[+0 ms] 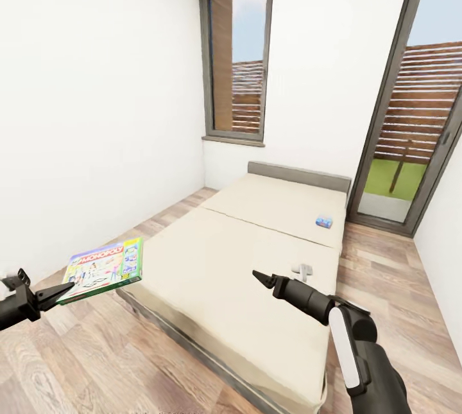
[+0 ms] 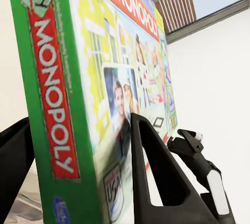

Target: Put all the toys in the child's room - the three board games (two on the bed and one on the table), the two jigsaw puzzles on the table, and the tennis ball on the table - inside the toy box on the table in the child's room.

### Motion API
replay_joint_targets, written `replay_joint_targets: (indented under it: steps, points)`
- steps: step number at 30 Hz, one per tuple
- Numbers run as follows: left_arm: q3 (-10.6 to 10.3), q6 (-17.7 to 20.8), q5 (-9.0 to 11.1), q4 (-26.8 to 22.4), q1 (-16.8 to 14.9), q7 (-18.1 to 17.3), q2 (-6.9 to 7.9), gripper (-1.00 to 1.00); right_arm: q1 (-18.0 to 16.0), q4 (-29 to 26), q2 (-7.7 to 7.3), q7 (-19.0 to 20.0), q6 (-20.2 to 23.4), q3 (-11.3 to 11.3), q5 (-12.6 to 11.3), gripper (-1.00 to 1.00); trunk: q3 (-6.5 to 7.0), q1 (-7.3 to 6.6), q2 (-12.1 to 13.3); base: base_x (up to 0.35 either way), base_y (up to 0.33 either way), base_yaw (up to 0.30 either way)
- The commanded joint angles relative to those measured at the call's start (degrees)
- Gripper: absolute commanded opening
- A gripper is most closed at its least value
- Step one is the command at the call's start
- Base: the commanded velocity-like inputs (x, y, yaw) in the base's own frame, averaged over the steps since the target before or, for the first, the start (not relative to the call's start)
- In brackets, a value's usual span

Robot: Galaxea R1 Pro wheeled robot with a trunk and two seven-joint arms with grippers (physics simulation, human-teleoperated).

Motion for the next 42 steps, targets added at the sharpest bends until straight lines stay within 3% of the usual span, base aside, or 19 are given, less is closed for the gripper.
replay_joint_targets:
  steps: [1,33,42]
  points:
    - [0.0,0.6,0.1,0.0,-0.1,-0.2,0.01,-1.0,0.0,0.0,0.05,0.2,0.4,-0.2,-0.1,1.0,0.09,-0.23,0.4,0.0,0.0,0.281]
    - [0.1,0.6,0.2,0.0,-0.1,-0.1,-0.06,-1.0,0.0,-0.2,0.14,0.2,0.2,-0.1,-0.1,1.0,4.98,-7.26,13.2,0.0,0.0,0.281]
    - [0.1,0.6,0.1,0.0,-0.1,-0.1,-0.06,-1.0,0.0,-0.2,0.14,0.1,-2.7,2.5,-0.1,1.0,6.87,-9.23,16.8,0.0,0.0,0.283]
